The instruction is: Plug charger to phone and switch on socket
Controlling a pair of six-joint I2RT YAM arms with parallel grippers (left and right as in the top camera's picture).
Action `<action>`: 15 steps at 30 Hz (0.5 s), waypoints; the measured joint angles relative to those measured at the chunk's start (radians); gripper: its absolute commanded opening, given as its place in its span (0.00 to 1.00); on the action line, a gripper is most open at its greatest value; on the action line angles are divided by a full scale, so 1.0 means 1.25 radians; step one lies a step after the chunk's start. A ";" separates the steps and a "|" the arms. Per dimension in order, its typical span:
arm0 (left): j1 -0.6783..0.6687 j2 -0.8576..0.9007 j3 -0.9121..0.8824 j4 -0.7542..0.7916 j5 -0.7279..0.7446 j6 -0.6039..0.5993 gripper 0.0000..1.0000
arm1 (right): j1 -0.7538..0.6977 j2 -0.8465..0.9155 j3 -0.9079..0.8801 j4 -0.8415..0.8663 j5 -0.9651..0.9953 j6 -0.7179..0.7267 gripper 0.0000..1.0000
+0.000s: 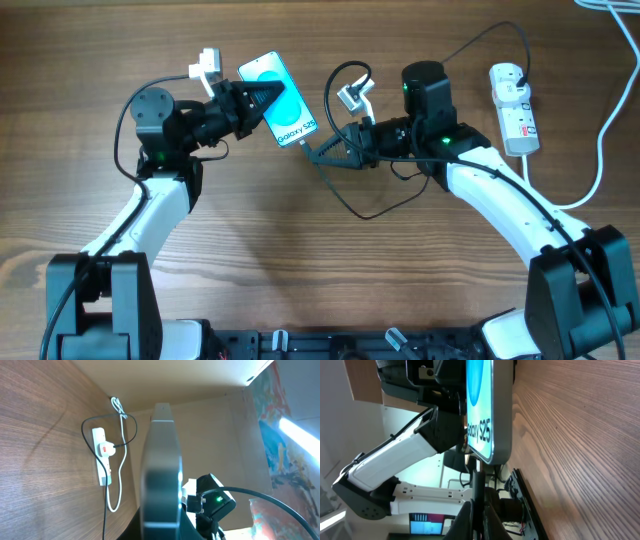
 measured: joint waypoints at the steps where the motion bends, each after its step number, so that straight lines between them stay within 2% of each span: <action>1: 0.000 0.000 0.000 0.000 0.000 -0.002 0.04 | 0.000 0.000 0.000 0.000 0.001 0.000 0.04; 15: 0.000 0.000 0.000 0.002 0.009 -0.009 0.04 | 0.000 0.000 0.000 0.000 0.012 0.009 0.05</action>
